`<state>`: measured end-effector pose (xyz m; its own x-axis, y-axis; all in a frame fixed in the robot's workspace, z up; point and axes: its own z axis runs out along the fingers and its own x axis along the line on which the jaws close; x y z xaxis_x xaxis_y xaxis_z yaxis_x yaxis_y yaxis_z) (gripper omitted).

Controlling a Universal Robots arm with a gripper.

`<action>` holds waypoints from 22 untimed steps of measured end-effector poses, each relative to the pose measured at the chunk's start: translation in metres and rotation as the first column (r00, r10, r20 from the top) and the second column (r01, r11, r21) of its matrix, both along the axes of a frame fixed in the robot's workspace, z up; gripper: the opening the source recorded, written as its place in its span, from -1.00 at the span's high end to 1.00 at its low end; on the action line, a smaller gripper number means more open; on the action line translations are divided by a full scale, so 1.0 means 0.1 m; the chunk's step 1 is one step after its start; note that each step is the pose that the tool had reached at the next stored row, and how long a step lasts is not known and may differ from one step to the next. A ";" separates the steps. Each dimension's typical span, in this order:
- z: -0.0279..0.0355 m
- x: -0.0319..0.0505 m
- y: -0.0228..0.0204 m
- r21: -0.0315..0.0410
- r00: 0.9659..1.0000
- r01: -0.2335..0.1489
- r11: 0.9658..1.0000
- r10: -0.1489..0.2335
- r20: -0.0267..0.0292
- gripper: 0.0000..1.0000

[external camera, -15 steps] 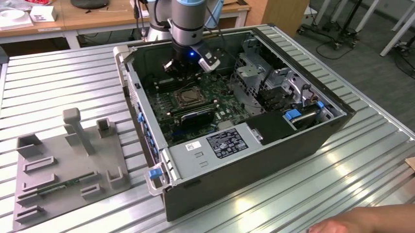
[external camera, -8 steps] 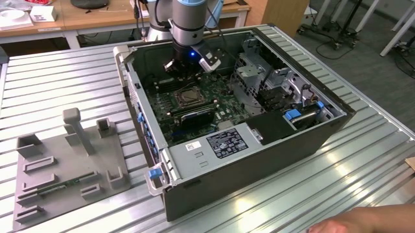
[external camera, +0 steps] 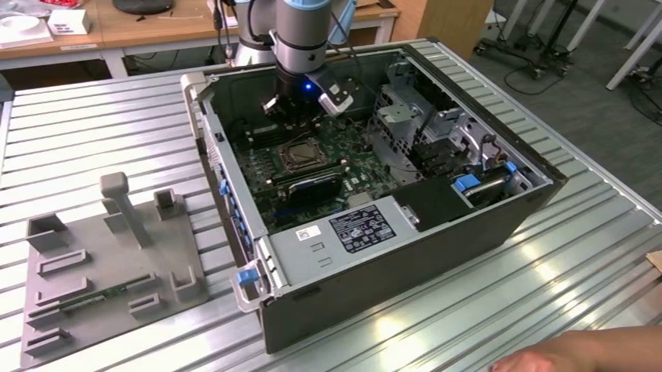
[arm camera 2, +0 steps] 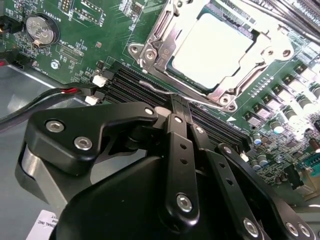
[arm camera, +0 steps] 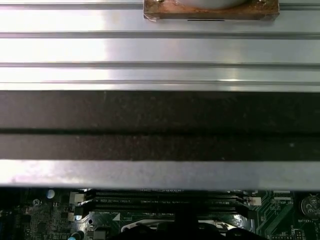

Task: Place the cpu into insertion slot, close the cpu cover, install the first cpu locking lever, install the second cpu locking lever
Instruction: 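Install the first cpu locking lever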

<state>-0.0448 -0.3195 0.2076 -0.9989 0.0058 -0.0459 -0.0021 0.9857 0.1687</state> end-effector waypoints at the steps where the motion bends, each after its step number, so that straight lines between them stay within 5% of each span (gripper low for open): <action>1: 0.000 0.001 -0.001 0.000 1.000 0.000 1.000 0.000 0.000 0.80; 22: -0.013 0.003 0.022 0.000 1.000 0.000 1.000 0.000 0.000 0.80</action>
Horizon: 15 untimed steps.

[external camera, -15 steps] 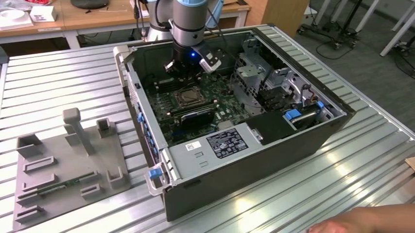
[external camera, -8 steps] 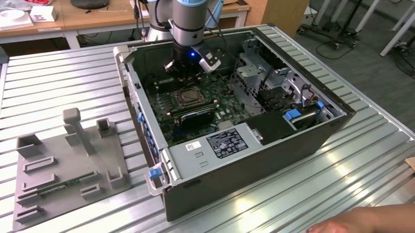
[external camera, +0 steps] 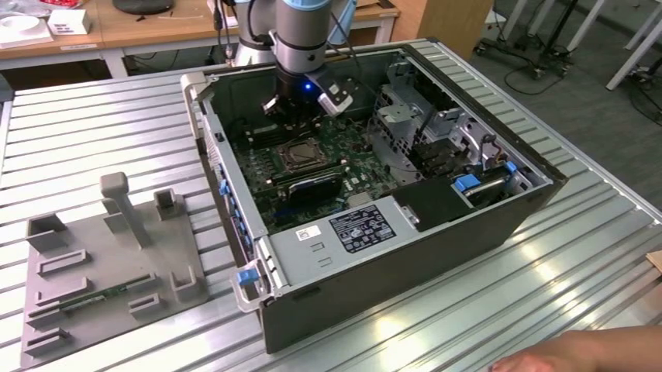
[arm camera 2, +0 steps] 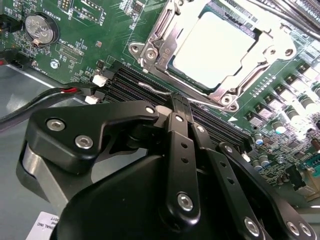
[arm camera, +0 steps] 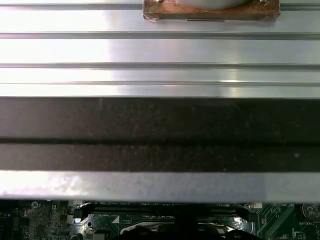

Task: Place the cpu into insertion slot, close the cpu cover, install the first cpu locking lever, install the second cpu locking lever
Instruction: 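Install the first cpu locking lever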

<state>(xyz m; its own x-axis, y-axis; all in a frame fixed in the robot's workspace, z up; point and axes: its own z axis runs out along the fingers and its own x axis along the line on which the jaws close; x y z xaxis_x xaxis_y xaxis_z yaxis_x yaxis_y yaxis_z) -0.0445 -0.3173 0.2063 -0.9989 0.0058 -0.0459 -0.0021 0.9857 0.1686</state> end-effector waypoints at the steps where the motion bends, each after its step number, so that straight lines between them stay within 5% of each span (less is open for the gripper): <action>1: 0.000 0.003 0.001 0.000 1.000 0.000 1.000 0.000 0.000 0.80; 15: 0.000 0.032 0.005 0.000 1.000 0.000 1.000 0.000 0.000 0.80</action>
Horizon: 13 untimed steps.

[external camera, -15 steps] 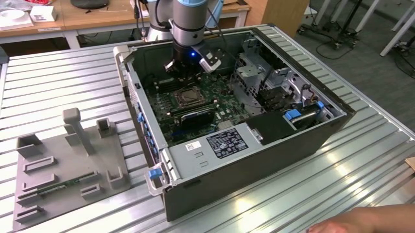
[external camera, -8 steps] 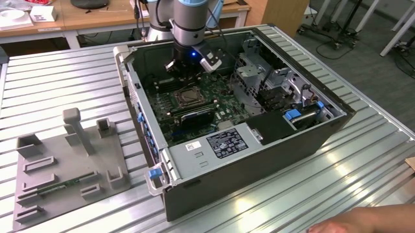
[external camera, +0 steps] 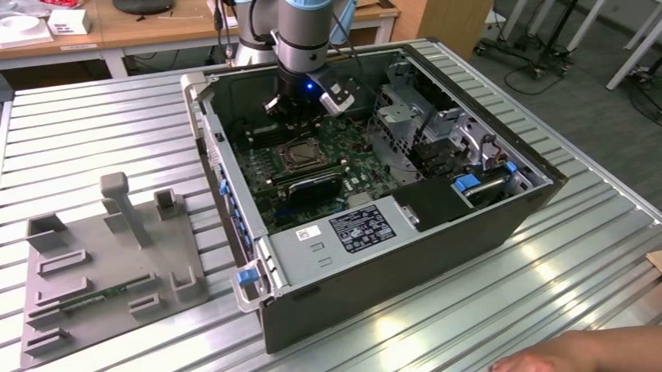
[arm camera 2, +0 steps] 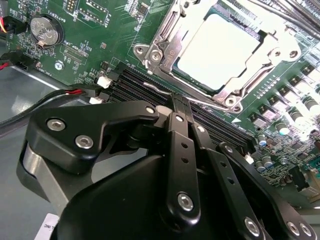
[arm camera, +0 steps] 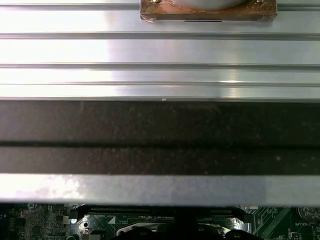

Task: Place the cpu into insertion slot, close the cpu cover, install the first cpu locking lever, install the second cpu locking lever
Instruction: 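Install the first cpu locking lever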

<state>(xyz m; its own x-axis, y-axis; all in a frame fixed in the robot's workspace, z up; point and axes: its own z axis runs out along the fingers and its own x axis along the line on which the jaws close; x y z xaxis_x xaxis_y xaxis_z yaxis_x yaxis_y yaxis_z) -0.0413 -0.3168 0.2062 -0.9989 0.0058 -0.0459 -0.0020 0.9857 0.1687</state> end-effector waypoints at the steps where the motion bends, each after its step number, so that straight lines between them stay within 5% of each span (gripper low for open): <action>1: 0.000 0.000 0.000 0.000 1.000 0.000 1.000 0.000 0.000 0.80; 13: -0.001 0.026 0.001 0.000 1.000 0.000 1.000 0.000 0.000 0.80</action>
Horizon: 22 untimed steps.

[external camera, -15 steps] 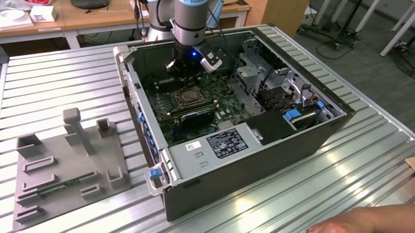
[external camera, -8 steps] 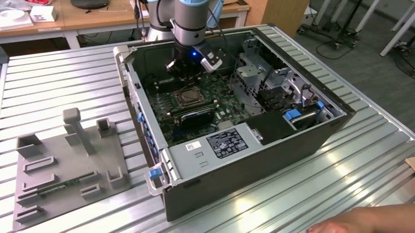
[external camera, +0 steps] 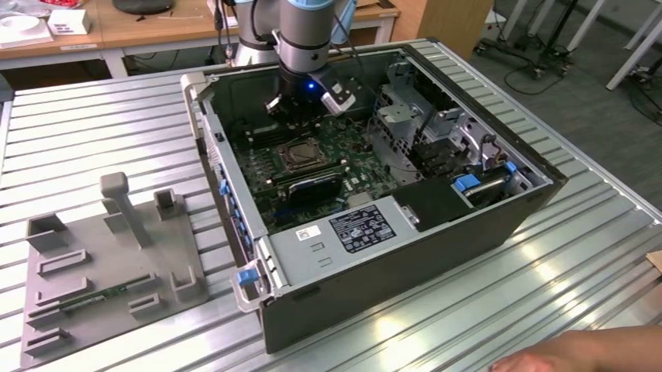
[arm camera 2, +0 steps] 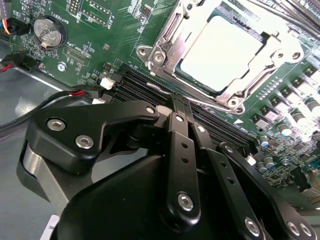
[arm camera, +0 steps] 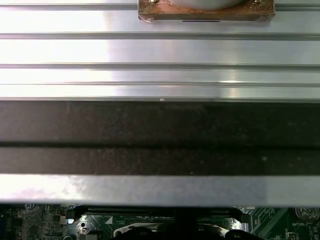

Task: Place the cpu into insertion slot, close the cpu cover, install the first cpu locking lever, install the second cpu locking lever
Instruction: 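Install the first cpu locking lever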

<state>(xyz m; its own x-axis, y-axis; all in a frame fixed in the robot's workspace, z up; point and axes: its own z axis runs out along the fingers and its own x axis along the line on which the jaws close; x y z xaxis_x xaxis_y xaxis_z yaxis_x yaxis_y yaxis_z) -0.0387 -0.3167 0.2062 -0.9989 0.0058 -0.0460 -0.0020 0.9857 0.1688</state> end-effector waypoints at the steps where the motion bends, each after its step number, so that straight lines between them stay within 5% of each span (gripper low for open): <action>1: 0.000 0.001 0.000 0.000 1.000 0.000 1.000 0.000 0.000 0.80; 22: -0.001 0.007 0.020 0.000 1.000 0.000 1.000 0.000 0.000 0.80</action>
